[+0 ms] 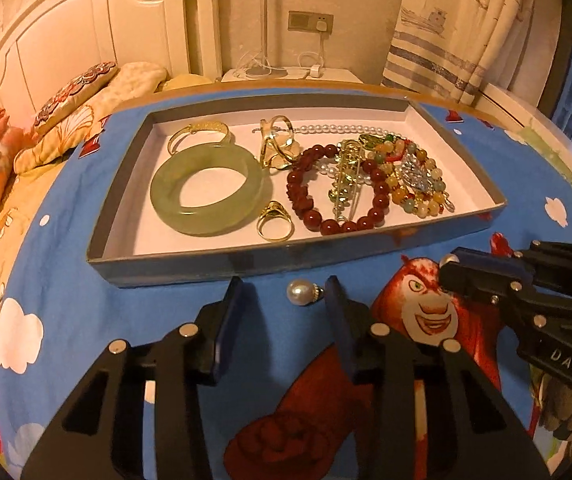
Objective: Organize jewelry
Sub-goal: 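Grasp the second pearl earring with the right tool, then carry the pearl earring into the tray and open the right tool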
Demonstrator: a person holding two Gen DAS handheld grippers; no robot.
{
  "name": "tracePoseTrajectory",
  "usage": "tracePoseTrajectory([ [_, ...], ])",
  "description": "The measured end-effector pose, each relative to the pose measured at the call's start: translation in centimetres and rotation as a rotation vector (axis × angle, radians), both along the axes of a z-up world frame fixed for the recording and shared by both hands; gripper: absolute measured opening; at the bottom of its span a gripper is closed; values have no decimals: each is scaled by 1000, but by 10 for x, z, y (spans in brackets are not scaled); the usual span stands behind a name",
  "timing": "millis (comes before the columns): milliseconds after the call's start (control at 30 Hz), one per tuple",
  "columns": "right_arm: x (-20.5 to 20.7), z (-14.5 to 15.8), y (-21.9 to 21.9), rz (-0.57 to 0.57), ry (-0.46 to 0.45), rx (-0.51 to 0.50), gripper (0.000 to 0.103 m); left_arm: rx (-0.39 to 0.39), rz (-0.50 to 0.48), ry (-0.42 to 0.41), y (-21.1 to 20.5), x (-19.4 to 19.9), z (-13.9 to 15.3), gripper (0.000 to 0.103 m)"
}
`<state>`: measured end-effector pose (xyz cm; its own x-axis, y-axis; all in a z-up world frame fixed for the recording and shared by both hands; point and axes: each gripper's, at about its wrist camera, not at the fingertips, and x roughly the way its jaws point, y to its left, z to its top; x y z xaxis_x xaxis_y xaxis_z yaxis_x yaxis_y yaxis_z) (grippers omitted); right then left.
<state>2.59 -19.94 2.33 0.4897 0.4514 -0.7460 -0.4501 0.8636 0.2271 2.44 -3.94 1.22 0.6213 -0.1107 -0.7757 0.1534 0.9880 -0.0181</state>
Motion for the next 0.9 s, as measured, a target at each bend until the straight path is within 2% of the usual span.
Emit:
tracePoseTrajectory([
  [200,1,0,-2,-3,3,12,15,40,-19,-13,-7,-2,-1,32],
  [333,0,0,0,-2,-5,4,15,37,-11,-16,-6,-2,-1,20],
  [567,-2,1,-1,-16,-16,3,15,15,-15,-19,-4,-6,0,19],
  [700,-7,8,-5,-12,-53,34,15,8,-22,-30,-4,-14,3,19],
  [900,-17,25,-6,-8,-111,75,15,1,-28,-91,-4,-25,27,19],
])
